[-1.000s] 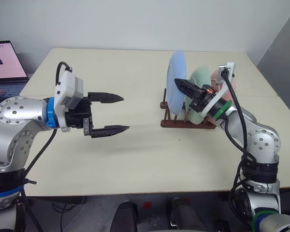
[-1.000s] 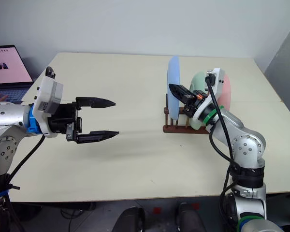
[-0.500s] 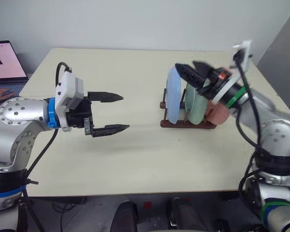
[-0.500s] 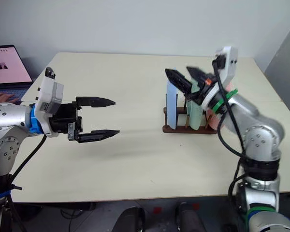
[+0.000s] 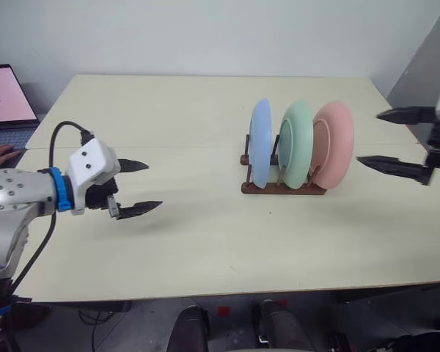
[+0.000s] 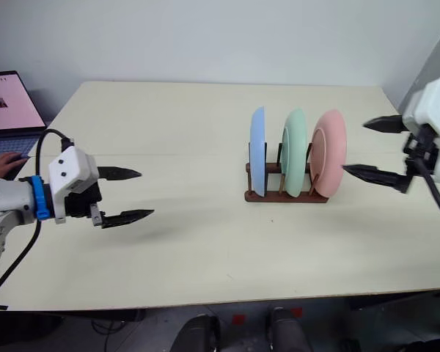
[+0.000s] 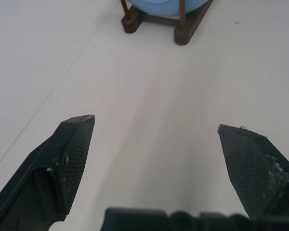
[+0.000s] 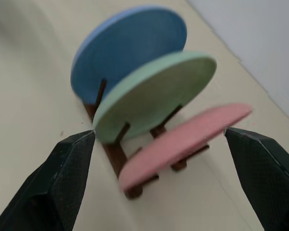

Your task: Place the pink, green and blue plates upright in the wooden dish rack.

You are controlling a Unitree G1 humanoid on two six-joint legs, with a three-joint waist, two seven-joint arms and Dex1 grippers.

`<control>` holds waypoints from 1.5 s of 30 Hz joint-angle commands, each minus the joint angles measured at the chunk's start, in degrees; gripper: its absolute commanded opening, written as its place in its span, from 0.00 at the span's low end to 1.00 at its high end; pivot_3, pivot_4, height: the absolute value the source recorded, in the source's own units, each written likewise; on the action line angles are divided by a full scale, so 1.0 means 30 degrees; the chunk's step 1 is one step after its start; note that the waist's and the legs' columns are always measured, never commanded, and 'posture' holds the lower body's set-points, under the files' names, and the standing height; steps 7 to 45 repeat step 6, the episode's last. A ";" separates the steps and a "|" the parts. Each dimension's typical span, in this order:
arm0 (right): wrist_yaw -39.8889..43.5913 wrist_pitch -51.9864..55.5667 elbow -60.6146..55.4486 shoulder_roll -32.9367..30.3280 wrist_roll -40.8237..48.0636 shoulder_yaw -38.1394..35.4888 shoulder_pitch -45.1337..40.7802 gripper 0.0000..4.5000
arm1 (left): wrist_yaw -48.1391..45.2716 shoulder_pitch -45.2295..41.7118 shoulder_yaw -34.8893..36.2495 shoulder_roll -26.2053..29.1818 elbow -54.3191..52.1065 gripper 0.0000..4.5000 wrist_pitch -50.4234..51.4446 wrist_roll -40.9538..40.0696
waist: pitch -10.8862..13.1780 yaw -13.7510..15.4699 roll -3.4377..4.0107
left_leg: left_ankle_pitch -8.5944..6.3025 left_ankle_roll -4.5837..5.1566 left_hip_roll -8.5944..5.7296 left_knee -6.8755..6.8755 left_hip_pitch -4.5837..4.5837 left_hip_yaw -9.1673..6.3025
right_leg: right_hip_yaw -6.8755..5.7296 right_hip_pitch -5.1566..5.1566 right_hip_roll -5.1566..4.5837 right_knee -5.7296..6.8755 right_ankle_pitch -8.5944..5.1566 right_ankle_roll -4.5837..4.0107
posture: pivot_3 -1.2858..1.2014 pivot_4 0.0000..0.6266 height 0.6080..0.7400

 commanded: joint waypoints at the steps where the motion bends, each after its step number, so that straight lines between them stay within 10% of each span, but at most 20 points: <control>1: 0.2624 -0.1956 0.1081 -0.0967 -0.1581 -0.1175 0.1155 0.99 | -0.0084 0.0370 0.1023 0.0316 0.0088 1.00 -0.0559 0.0155 | 0.0002 0.0017 0.0003 | 0.0000 0.0000 -0.0001 0.0000 0.0002 -0.0001 | -0.0001 -0.0001 -0.0011 0.0007 0.0001 -0.0002 | 0.52 0.24 0.99; 45: 0.3786 -0.3359 0.2392 -0.1176 -0.2817 -0.1204 0.1731 0.99 | -0.0060 0.0493 0.1017 0.0070 0.0127 1.00 -0.0352 -0.0196 | 0.0009 0.0033 0.0015 | -0.0001 -0.0003 -0.0020 0.0004 -0.0007 0.0014 | 0.0009 -0.0008 -0.0080 0.0011 -0.0002 0.0002 | 0.52 0.24 0.99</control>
